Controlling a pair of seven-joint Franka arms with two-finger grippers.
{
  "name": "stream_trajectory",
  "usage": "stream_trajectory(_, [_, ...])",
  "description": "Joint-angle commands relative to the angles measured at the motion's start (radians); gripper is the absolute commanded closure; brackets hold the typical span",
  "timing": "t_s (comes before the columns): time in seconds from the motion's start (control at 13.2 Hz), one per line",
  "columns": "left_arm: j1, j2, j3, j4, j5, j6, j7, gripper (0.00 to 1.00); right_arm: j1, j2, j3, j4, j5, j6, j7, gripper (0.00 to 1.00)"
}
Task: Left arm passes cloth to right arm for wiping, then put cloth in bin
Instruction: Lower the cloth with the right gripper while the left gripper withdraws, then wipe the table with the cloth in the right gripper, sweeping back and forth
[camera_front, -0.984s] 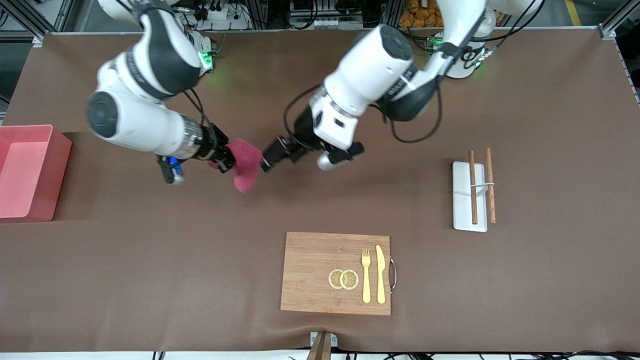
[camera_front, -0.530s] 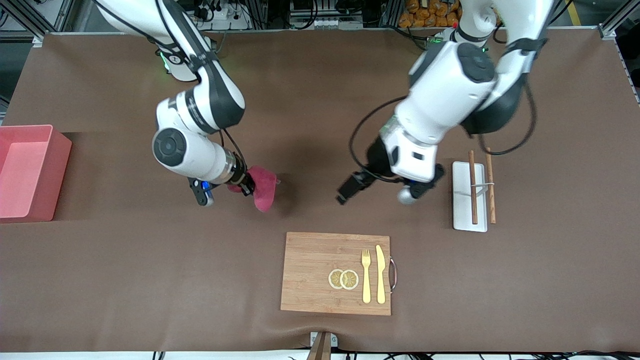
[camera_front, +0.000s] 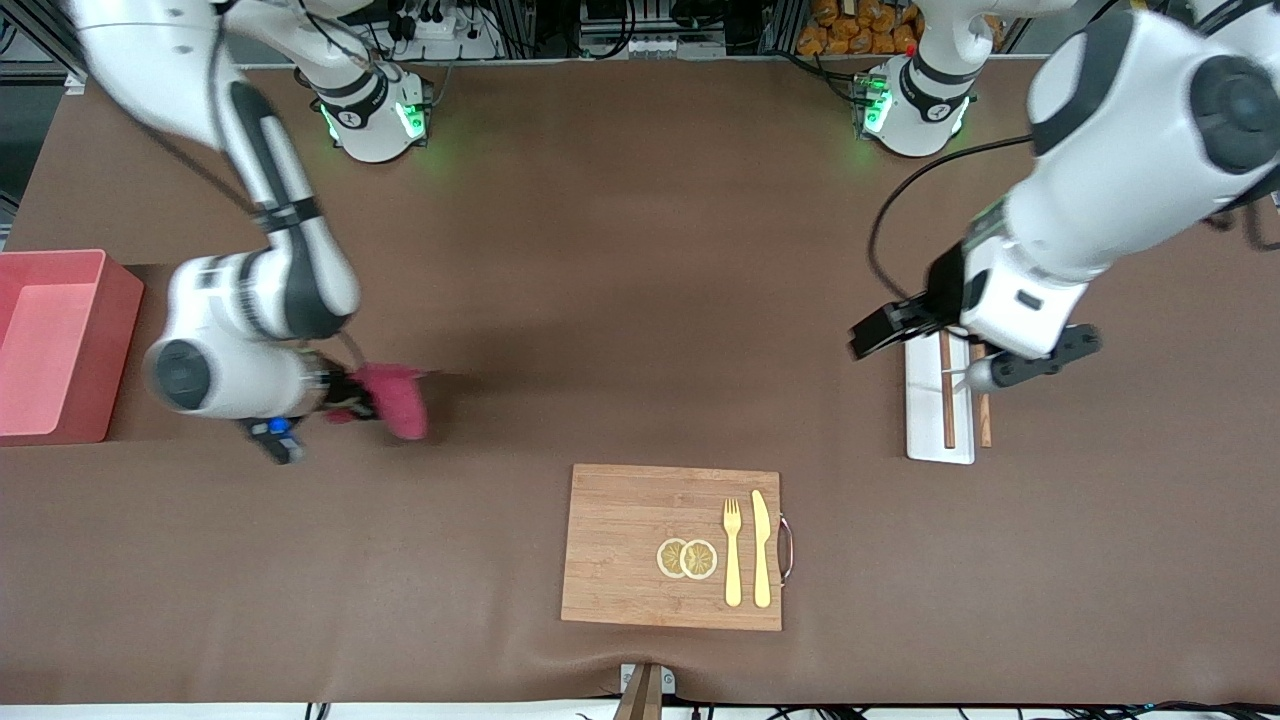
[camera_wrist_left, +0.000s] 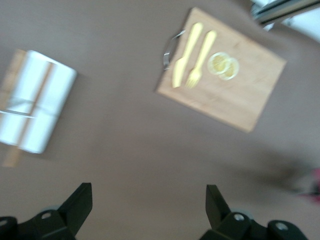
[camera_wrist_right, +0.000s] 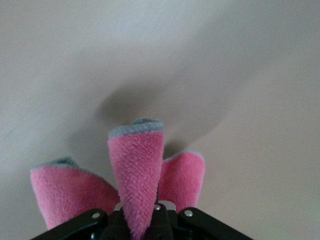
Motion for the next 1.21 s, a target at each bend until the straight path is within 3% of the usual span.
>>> stream_trajectory(0.0, [-0.022, -0.18, 0.137, -0.188, 0.005, -0.046, 0.248, 0.0, -0.153, -0.027, 0.021, -0.021, -0.092, -0.006, -0.314, 1.0])
stream_trajectory(0.15, [-0.083, -0.245, 0.261, -0.231, 0.008, -0.122, 0.415, 0.0, -0.262, -0.024, 0.021, 0.003, -0.169, 0.012, -0.538, 1.0])
stream_trajectory(0.3, [-0.094, -0.256, 0.311, -0.222, 0.043, -0.181, 0.573, 0.0, -0.343, -0.021, 0.023, 0.034, -0.226, 0.029, -0.697, 1.0])
stream_trajectory(0.53, [-0.105, -0.264, 0.297, -0.199, 0.176, -0.213, 0.649, 0.0, -0.365, -0.016, 0.023, 0.043, -0.232, 0.052, -0.759, 1.0])
stream_trajectory(0.68, [-0.099, -0.264, 0.244, -0.158, 0.238, -0.243, 0.647, 0.0, -0.348, -0.014, 0.024, 0.036, -0.226, 0.048, -0.742, 1.0])
stream_trajectory(0.83, [-0.091, -0.264, 0.219, -0.138, 0.23, -0.245, 0.623, 0.0, -0.322, -0.005, 0.027, 0.004, -0.199, 0.052, -0.733, 1.0])
stream_trajectory(1.14, [-0.091, -0.265, 0.208, -0.116, 0.227, -0.245, 0.528, 0.0, -0.206, -0.013, 0.029, -0.019, -0.119, 0.037, -0.511, 1.0])
